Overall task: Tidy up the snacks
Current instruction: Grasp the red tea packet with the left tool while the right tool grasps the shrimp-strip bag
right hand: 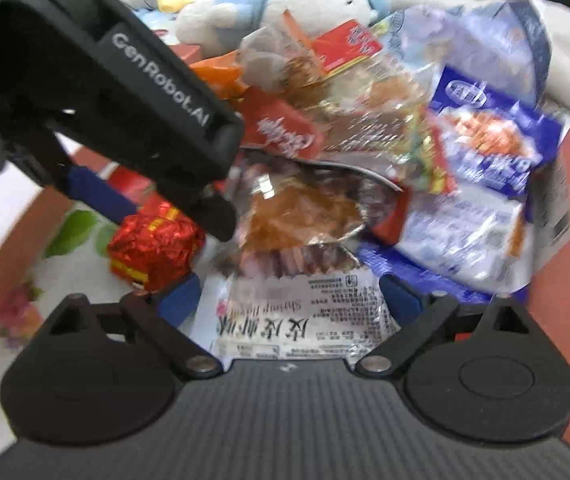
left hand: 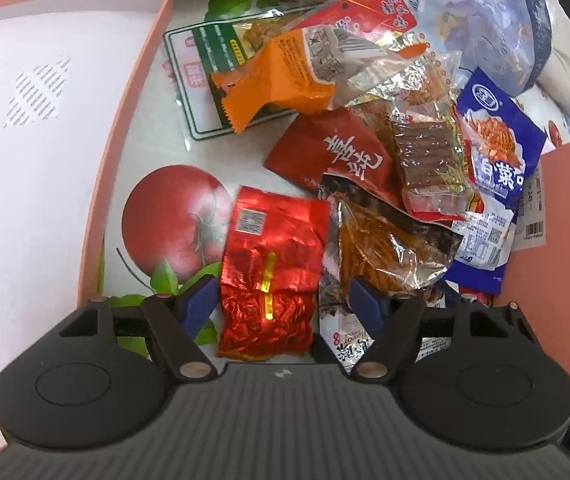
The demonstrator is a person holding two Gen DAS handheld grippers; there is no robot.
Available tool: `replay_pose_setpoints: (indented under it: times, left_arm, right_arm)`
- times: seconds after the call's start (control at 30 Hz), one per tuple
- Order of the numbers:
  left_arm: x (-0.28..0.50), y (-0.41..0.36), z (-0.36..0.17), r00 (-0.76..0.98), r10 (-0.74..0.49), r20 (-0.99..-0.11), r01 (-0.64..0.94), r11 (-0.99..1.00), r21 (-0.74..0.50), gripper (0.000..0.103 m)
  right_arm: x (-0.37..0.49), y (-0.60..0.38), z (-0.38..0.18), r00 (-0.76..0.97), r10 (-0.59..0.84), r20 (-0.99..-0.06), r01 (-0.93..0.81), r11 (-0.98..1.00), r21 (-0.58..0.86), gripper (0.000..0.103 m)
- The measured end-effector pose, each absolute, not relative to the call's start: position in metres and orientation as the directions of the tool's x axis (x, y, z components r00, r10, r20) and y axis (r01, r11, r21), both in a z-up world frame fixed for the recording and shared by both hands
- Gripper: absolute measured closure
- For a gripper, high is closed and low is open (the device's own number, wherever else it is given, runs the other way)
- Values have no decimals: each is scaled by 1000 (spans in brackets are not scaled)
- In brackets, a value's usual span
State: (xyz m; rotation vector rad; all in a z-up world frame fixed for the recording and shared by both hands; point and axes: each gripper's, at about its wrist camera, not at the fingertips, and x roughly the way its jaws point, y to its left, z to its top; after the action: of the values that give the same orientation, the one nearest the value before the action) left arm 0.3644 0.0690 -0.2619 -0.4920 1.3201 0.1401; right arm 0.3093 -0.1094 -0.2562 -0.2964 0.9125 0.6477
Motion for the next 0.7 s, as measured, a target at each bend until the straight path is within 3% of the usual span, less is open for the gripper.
replay_pose_setpoints:
  times: [0.17,0.47,0.5,0.53,0.7]
  left_arm:
    - [364,60,-260,251,-144,-957,-309,925,-220,26]
    - [346,50,-251,282,-67,-957,-206,970,-128,25]
    - [344,49,-251,287,-62,-956,-193,974,-121,25]
    - [341,49,-250,289,-52,-956,-180,978,-107,25]
    - [338,40,-251,305,1,-952,-104,994,-32,27]
  right_arm:
    - [289,-103,-255,436,408,-802,-645,763,38,9]
    - [280,-110,-245,444,419,-792,-627,776,59,30]
    - [279,-112,-243,445,420,-791,-621,781,65,34]
    - [279,-114,-241,453,413,-790,-612,788,61,61]
    - [279,-126,-239,459,403,-792,-579,812,77,68]
